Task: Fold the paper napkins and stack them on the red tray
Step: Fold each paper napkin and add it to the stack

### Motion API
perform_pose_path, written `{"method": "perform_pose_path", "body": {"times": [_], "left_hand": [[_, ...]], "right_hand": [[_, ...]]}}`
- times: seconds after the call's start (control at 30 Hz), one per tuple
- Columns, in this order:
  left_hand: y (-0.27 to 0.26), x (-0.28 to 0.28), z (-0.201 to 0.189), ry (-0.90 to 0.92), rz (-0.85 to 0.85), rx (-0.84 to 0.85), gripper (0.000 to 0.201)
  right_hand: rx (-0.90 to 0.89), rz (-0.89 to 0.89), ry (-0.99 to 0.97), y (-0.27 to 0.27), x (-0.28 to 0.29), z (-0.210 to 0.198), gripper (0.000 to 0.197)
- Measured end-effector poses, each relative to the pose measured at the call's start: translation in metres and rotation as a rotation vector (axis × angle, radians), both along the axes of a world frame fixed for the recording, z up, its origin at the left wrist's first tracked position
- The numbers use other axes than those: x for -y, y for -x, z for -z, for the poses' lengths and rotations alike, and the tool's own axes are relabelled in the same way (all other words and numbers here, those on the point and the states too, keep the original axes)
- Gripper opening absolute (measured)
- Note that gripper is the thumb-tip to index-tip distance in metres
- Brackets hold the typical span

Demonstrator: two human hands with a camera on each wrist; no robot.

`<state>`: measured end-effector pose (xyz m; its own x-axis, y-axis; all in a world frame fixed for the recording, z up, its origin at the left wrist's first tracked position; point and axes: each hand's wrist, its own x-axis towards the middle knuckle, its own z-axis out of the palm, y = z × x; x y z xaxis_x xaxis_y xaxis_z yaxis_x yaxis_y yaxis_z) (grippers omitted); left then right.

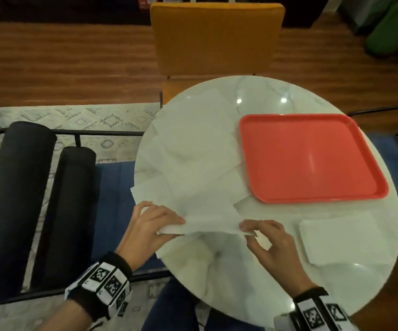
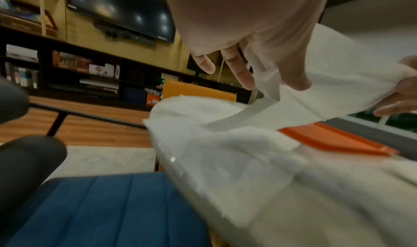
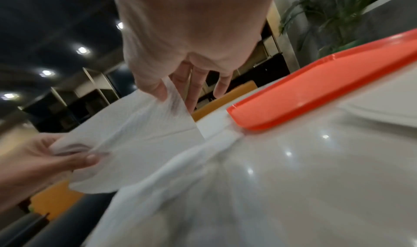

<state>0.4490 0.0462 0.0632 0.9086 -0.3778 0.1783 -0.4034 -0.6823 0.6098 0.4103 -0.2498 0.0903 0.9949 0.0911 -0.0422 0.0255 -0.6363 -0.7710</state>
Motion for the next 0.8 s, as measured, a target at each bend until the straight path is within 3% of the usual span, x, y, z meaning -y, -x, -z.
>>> {"method": "perform_pose_path", "body": {"times": [0.13,0.3,0.37,0.5,0.63,0.8], "left_hand": [[0.034,-0.005,0.026,-0.052,0.009,-0.116,0.026],[0.059,-0.007,0.041,-0.076,-0.060,-0.171,0.025],[0.062,-0.008,0.044,0.000,-0.115,-0.248,0.023],[0.053,-0.003,0.036,0.324,-0.318,-0.550,0.020],[0.027,0.000,0.031,0.366,-0.434,-0.628,0.016],[0.010,-0.004,0.030,0.579,-0.525,-0.692,0.049]], "right_hand": [[-0.090,-0.029,0.050,0.026,0.001,0.029,0.019],[-0.150,-0.062,0.113,0.042,0.005,0.037,0.015],[-0.153,-0.045,0.103,0.041,0.004,0.035,0.015],[-0.166,0.019,0.008,0.017,-0.001,0.033,0.014],[-0.176,0.057,0.029,-0.024,-0.010,0.039,0.007],[-0.249,0.132,-0.127,-0.059,-0.021,0.037,0.007]]}}
